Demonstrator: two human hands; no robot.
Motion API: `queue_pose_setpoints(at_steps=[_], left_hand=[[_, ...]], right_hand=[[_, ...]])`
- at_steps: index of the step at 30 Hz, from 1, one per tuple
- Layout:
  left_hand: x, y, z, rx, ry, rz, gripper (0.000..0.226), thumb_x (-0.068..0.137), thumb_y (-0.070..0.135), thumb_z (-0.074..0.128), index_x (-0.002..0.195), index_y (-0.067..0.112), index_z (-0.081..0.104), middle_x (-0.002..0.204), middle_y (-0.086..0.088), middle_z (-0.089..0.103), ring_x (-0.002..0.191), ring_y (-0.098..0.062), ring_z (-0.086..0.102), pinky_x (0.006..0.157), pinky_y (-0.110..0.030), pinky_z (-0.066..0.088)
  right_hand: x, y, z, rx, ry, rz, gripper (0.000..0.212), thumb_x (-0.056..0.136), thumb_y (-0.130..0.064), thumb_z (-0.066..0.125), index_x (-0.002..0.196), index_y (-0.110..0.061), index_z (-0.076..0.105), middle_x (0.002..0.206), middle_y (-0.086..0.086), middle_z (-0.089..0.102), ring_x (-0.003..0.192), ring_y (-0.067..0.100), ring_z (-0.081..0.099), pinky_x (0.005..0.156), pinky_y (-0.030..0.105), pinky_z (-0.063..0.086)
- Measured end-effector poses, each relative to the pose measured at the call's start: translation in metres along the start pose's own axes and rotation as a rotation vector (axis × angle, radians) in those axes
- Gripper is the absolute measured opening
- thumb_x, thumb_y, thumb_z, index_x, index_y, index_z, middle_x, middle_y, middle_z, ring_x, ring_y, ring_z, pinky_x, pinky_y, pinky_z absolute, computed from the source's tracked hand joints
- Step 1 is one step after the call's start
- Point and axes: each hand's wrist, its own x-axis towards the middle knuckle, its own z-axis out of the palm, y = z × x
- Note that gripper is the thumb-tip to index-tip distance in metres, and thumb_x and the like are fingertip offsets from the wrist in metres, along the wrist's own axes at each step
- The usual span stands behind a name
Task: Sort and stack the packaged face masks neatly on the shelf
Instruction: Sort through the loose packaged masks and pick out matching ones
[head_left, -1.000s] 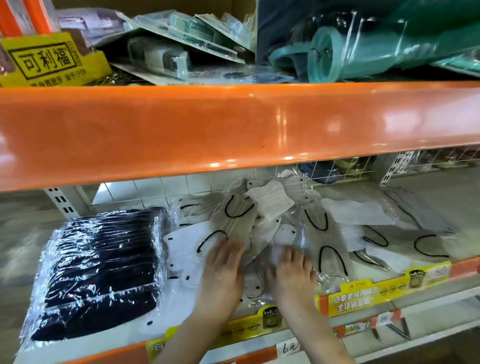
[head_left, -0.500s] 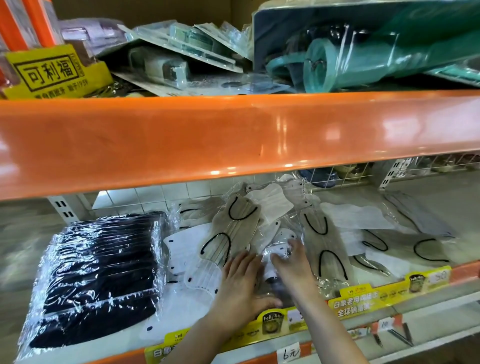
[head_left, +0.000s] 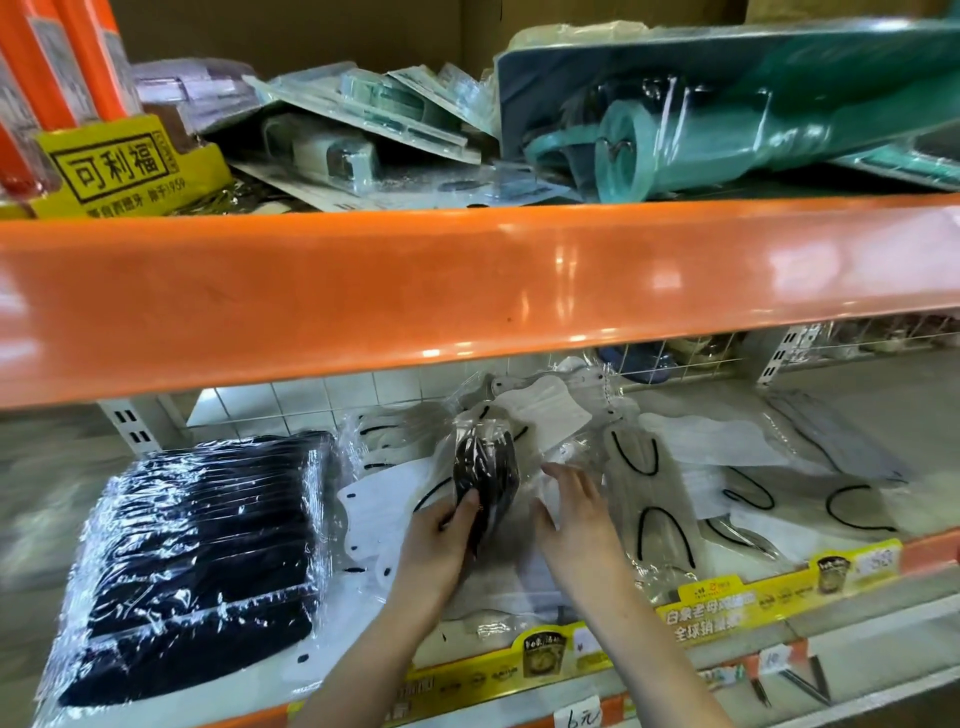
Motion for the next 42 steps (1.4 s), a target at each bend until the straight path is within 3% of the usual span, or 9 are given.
queue_pose_setpoints(at_steps=[6, 10, 12, 20, 28, 32, 36, 39, 42], left_hand=[[0.006, 0.024, -0.002, -0.031, -0.021, 0.037, 0.034, 0.096, 0.029, 0.051, 0.066, 0.014, 0.056, 0.053, 0.013, 0.052, 0.051, 0.000, 0.046, 0.049, -0.013, 0.032], [0.003, 0.026, -0.005, -0.213, -0.011, -0.017, 0.031, 0.097, 0.026, 0.048, 0.088, 0.005, 0.069, 0.075, -0.001, 0.073, 0.069, -0.006, 0.066, 0.058, -0.011, 0.047], [0.001, 0.024, -0.007, -0.200, 0.008, -0.013, 0.028, 0.098, 0.023, 0.049, 0.091, 0.002, 0.068, 0.073, 0.000, 0.072, 0.068, -0.007, 0.066, 0.059, -0.014, 0.049], [-0.011, 0.007, -0.017, -0.010, 0.008, 0.031, 0.024, 0.091, 0.042, 0.045, 0.101, 0.031, 0.063, 0.101, 0.007, 0.071, 0.092, 0.001, 0.065, 0.085, -0.020, 0.049], [-0.035, 0.001, -0.026, 0.253, -0.042, 0.055, 0.039, 0.091, 0.059, 0.029, 0.099, 0.039, 0.062, 0.093, 0.029, 0.064, 0.093, 0.011, 0.059, 0.078, 0.001, 0.035], [-0.045, 0.017, -0.030, 0.239, -0.087, 0.111, 0.034, 0.079, 0.070, 0.036, 0.097, 0.051, 0.057, 0.089, 0.042, 0.061, 0.095, 0.018, 0.056, 0.078, -0.003, 0.038], [-0.055, 0.034, -0.023, 0.013, -0.143, 0.124, 0.042, 0.077, 0.061, 0.056, 0.108, 0.033, 0.059, 0.091, 0.022, 0.071, 0.091, 0.007, 0.063, 0.076, -0.004, 0.041], [-0.056, 0.037, -0.020, -0.139, 0.055, -0.012, 0.009, 0.092, 0.021, 0.059, 0.098, 0.027, 0.061, 0.087, 0.015, 0.072, 0.080, 0.007, 0.065, 0.066, -0.005, 0.044], [-0.054, 0.037, -0.038, -0.350, 0.210, -0.091, 0.029, 0.093, -0.007, 0.046, 0.097, 0.017, 0.062, 0.088, -0.002, 0.073, 0.074, -0.011, 0.068, 0.056, -0.013, 0.049]], right_hand=[[0.003, 0.001, 0.020, 0.497, -0.115, 0.210, 0.039, 0.091, -0.011, 0.063, 0.127, -0.012, 0.048, 0.107, 0.002, 0.063, 0.087, 0.008, 0.063, 0.072, 0.011, 0.046], [0.005, 0.006, 0.015, 0.592, -0.215, 0.216, 0.006, 0.089, -0.006, 0.065, 0.091, -0.011, 0.062, 0.077, -0.005, 0.061, 0.065, -0.008, 0.055, 0.063, 0.011, 0.040], [0.003, 0.009, 0.014, 0.598, -0.237, 0.235, 0.016, 0.087, -0.003, 0.066, 0.076, -0.010, 0.057, 0.067, -0.004, 0.055, 0.059, -0.001, 0.050, 0.060, 0.017, 0.038], [0.000, 0.016, 0.012, 0.854, 0.116, 0.387, 0.006, 0.094, -0.014, 0.058, 0.090, -0.015, 0.062, 0.077, 0.002, 0.067, 0.071, 0.011, 0.059, 0.070, 0.028, 0.044], [0.002, 0.013, -0.001, 1.228, 0.404, 0.698, 0.016, 0.095, -0.013, 0.054, 0.081, -0.019, 0.061, 0.070, 0.000, 0.066, 0.070, 0.019, 0.060, 0.067, 0.028, 0.045], [0.002, 0.000, -0.008, 1.185, 0.406, 0.545, 0.026, 0.093, -0.021, 0.059, 0.068, -0.022, 0.064, 0.063, -0.005, 0.061, 0.072, 0.022, 0.054, 0.072, 0.037, 0.042], [-0.006, -0.022, 0.000, 1.172, 0.248, 0.485, 0.009, 0.088, -0.013, 0.064, 0.082, -0.019, 0.065, 0.080, 0.006, 0.066, 0.082, 0.025, 0.060, 0.079, 0.041, 0.045], [-0.013, -0.040, 0.005, 0.964, 0.096, 0.316, 0.018, 0.089, -0.003, 0.062, 0.084, -0.020, 0.060, 0.082, 0.006, 0.066, 0.083, 0.024, 0.062, 0.076, 0.032, 0.048], [-0.018, -0.050, 0.004, 0.525, 0.177, 0.078, 0.031, 0.082, 0.008, 0.064, 0.106, -0.010, 0.057, 0.103, 0.009, 0.060, 0.097, 0.027, 0.057, 0.082, 0.013, 0.042]])
